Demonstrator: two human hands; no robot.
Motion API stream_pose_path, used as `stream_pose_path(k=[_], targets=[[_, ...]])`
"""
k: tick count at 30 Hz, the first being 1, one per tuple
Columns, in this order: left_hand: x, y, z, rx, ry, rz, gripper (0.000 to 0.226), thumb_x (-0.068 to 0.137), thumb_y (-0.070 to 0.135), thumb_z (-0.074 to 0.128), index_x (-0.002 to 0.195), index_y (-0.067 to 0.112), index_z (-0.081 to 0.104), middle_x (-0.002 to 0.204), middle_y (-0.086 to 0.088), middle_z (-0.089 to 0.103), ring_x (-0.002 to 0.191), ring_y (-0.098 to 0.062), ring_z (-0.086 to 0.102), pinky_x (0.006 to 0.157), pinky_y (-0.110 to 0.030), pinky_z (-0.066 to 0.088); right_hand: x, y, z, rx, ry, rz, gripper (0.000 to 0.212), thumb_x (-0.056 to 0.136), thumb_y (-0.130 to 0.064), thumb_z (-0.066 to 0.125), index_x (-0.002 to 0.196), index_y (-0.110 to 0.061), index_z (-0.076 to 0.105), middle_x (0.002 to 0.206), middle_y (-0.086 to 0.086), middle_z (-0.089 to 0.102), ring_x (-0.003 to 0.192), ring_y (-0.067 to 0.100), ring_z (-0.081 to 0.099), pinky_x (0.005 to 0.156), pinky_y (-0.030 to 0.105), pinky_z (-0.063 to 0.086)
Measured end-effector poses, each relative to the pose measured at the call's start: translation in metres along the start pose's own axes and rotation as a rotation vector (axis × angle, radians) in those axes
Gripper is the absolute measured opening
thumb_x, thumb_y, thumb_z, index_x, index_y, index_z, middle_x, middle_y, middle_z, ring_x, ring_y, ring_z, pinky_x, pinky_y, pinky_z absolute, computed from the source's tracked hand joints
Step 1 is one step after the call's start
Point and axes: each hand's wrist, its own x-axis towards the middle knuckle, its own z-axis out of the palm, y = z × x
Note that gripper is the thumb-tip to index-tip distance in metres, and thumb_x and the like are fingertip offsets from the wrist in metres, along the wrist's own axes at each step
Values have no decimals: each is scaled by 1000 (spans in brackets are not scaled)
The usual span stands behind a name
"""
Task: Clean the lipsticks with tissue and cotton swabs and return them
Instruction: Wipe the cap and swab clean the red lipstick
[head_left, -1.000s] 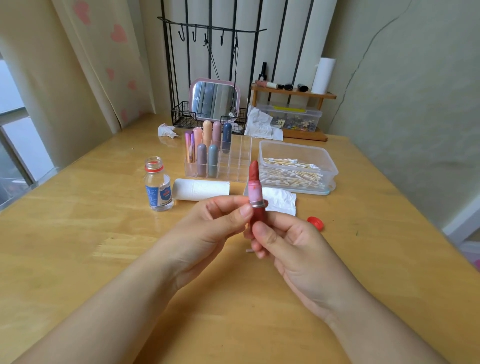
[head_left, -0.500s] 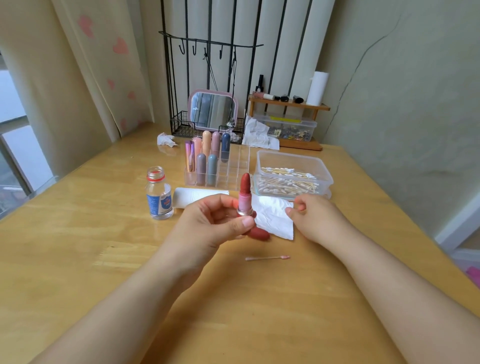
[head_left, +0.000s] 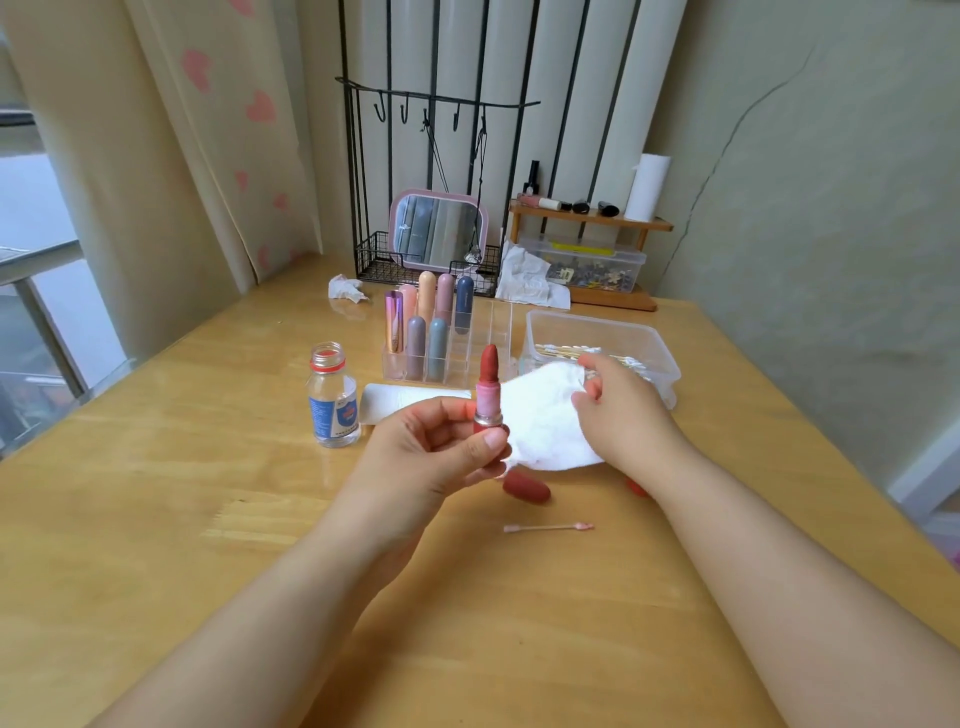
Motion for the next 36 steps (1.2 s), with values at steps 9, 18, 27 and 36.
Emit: stream_pose_path(k=[9, 18, 27, 36], targets=[[-1, -5, 3, -9, -6, 30, 31, 65, 12, 68, 94, 1, 66, 81, -9, 69, 77, -18, 66, 80, -29, 57, -67, -39, -14, 775, -153, -57, 17, 90, -5, 56, 83, -17, 64, 73, -6, 65, 68, 4, 58, 67, 16, 46], [-4, -5, 7, -20, -85, 28, 35, 71, 4, 75, 103, -5, 63, 92, -14, 72, 82, -21, 69, 71, -26, 55, -82, -29, -12, 1219, -472, -25, 33, 82, -19, 54, 107, -3, 67, 94, 15, 65, 84, 27, 58, 76, 42, 46], [-6, -7, 10, 11, -103, 40, 23, 66, 7, 69, 88, 0, 67, 82, -15, 72, 73, -24, 70, 68, -27, 55, -83, -25, -5, 1156, -416, -48, 25, 83, -31, 57, 95, -14, 71, 83, 14, 56, 76, 24, 47, 67, 33, 41], [-9, -5, 10, 101, -157, 26, 19, 68, 7, 73, 85, 0, 67, 78, -11, 71, 69, -18, 67, 62, -23, 52, -86, -28, -14, 1045, -425, -148, 30, 80, -30, 57, 101, -13, 69, 83, 16, 70, 78, 27, 68, 72, 30, 57]])
